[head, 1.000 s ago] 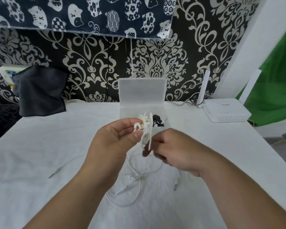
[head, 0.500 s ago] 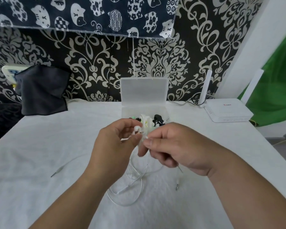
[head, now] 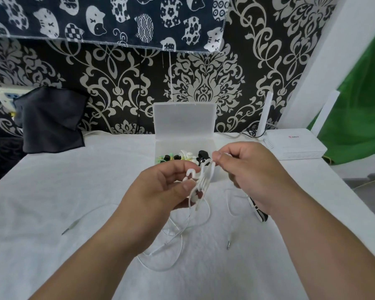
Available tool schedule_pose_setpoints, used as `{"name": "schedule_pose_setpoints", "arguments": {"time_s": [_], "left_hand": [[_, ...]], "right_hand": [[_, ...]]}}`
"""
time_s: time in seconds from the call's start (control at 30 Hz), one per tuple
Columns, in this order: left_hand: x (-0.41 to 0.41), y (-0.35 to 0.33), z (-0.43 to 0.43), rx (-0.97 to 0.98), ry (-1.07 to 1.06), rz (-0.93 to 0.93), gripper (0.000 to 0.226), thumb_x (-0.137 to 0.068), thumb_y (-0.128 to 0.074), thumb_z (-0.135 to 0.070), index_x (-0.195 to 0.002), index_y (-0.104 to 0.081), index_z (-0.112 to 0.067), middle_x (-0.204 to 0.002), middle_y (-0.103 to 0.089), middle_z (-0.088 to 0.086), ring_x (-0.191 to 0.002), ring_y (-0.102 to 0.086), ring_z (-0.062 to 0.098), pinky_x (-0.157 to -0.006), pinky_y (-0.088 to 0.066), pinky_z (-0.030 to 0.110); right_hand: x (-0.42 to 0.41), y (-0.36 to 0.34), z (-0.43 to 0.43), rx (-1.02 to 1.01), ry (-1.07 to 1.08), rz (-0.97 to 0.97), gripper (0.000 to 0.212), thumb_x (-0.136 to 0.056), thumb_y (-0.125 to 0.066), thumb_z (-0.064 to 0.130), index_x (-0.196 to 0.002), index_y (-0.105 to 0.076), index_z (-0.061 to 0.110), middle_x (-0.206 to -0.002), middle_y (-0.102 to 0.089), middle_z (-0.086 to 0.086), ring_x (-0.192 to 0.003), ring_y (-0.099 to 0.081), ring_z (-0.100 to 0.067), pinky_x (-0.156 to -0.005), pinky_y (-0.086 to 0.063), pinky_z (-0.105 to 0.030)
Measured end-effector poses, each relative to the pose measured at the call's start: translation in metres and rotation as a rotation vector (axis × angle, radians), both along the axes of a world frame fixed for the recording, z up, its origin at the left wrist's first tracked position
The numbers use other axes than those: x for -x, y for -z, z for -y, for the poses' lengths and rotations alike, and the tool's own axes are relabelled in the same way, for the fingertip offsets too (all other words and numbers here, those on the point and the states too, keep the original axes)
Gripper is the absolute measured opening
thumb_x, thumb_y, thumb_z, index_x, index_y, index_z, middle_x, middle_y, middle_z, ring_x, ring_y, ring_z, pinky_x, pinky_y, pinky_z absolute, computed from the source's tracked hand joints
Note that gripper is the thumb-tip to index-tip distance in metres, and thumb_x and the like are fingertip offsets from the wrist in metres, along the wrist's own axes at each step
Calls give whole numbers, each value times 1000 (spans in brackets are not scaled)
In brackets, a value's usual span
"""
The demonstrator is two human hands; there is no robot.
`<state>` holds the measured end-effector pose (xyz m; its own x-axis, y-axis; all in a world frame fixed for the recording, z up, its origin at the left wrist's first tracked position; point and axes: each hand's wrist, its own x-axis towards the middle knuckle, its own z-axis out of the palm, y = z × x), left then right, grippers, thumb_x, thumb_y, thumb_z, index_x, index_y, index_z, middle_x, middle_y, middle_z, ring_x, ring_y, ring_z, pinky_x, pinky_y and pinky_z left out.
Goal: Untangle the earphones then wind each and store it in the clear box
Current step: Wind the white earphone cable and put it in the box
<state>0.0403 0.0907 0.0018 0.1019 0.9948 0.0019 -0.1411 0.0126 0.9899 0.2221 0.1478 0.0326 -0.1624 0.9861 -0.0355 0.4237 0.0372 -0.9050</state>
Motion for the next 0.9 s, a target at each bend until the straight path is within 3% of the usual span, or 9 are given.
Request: {"name": "schedule_pose_setpoints", "arguments": {"time_s": [0.17, 0.3, 0.47, 0.67, 0.77, 0.9], "left_hand": [[1, 2, -2, -27, -85, 87, 28, -78, -64, -18, -103, -71, -8, -96, -73, 16, -80, -67, 24, -73, -55, 30], [5, 4, -6, -44, -248, 85, 17, -90, -60, -7, -105, -69, -8, -92, -72, 17, -79, -67, 23, -82, -54, 40], [9, 6, -6, -61, -341, 20, 20, -95, -59, -5, -98, -73, -18, -94, -74, 15, -84, -68, 25, -89, -53, 46], [5, 4, -5, -55, -370, 57, 17, -94, -59, -4, -98, -71, -16, -89, -74, 10, -79, -67, 20, -76, -54, 34], [2, 3, -4, 7, -332, 145, 15, -95, -57, -5, -103, -69, -9, -89, -74, 12, -79, -66, 22, -71, -51, 31], [2, 5, -3, -32, -384, 20, 16, -94, -61, -5, -101, -71, -14, -91, -75, 11, -83, -69, 24, -82, -54, 38]], "right_hand": [[13, 17, 4, 178, -170, 119, 31, -100, -54, 29, -80, -73, 15, -61, -49, 3, -51, -39, -10, -57, -30, -29], [27, 18, 17, 310, -388, 91, 37, -105, -45, 29, -86, -73, 14, -61, -49, 3, -49, -38, -8, -54, -32, -24], [34, 15, 22, 354, -505, 9, 32, -105, -46, 26, -103, -71, 7, -62, -45, 1, -44, -35, -5, -49, -31, -18], [30, 7, 25, 446, -575, -83, 30, -106, -45, 21, -117, -63, 1, -58, -30, 1, -46, -25, -8, -47, -19, -22], [31, 7, 27, 435, -562, -52, 30, -106, -44, 22, -116, -62, 0, -58, -31, 1, -46, -25, -8, -48, -19, -23], [31, 6, 27, 448, -565, -16, 34, -103, -50, 21, -117, -56, -9, -57, -33, 1, -47, -25, -9, -48, -19, -24]]}}
